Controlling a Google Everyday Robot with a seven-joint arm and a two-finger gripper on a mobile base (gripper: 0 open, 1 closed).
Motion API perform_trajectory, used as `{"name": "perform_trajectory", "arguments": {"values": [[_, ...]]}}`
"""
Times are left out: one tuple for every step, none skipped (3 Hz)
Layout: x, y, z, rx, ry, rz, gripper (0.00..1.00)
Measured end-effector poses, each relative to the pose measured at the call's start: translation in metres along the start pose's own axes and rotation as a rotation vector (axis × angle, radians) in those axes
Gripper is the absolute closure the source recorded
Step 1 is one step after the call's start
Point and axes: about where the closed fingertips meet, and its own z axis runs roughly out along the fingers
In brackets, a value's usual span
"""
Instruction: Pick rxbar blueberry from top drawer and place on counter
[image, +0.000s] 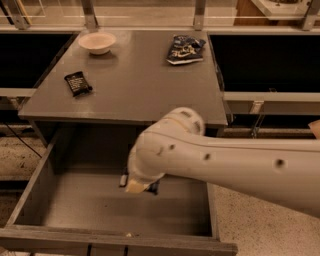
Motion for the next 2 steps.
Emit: {"name": "perform_trajectory", "arguments": {"values": [[0.06,-0.014,-0.042,0.071,0.057,0.127,1.0],[0.116,-0.017,-0.095,0.148,0.141,0.236,1.0]]}}
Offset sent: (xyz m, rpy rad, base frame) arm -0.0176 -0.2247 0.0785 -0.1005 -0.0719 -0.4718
